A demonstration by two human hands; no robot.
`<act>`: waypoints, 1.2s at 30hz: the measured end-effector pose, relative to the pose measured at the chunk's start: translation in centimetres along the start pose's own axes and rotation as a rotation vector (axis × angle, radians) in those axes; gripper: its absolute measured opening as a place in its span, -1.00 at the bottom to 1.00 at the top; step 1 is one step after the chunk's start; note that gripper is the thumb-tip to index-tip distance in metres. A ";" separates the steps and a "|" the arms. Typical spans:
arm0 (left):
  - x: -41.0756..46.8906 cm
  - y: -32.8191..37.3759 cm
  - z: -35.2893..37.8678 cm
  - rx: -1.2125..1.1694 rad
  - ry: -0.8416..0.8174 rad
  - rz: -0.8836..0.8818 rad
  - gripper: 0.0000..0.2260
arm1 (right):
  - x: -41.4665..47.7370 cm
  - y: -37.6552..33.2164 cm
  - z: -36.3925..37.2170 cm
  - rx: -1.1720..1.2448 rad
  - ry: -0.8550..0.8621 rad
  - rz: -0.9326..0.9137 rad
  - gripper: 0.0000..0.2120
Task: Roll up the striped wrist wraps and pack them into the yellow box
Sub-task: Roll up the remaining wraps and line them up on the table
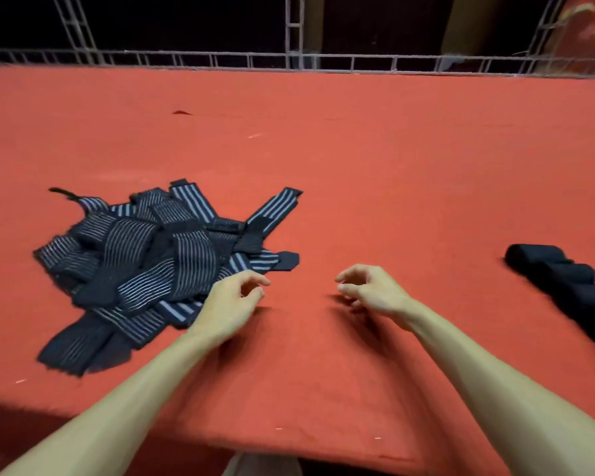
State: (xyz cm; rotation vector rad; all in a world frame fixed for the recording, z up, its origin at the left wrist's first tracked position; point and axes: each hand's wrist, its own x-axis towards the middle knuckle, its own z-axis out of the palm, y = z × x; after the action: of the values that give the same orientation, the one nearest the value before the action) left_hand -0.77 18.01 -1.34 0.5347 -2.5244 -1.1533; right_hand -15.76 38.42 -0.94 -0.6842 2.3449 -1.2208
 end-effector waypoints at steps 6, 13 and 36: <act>2.7 -6.2 -3.0 0.229 0.212 0.071 -0.83 | 4.3 -2.4 6.3 0.054 -0.074 -0.020 -0.89; 3.0 -9.1 -1.8 0.408 0.220 0.137 -0.75 | 10.9 -4.1 10.3 -0.206 0.190 -0.129 -0.73; 8.5 -8.2 -1.4 0.367 0.254 0.159 -0.91 | 19.8 -8.2 10.7 0.557 0.140 0.292 -0.92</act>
State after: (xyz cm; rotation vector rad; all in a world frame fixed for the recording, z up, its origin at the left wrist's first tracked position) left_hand -6.03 8.24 -5.64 0.5182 -2.5059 -0.5290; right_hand -23.62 15.85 -2.37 -0.0703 1.9633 -1.7090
